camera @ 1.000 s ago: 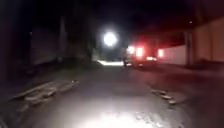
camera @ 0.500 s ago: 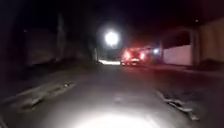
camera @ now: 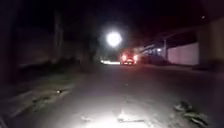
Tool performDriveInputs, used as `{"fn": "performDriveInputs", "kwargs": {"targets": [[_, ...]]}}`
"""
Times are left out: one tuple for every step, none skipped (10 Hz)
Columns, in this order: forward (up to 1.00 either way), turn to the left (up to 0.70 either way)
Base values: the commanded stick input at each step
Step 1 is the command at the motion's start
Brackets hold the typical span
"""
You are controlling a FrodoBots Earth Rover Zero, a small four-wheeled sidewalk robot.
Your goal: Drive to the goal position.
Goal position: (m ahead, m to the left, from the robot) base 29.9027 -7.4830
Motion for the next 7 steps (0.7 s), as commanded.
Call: {"fn": "performDriveInputs", "kwargs": {"targets": [[1.0,0.0],[1.0,0.0],[1.0,0.0],[1.0,0.0],[1.0,0.0],[1.0,0.0],[1.0,0.0]]}}
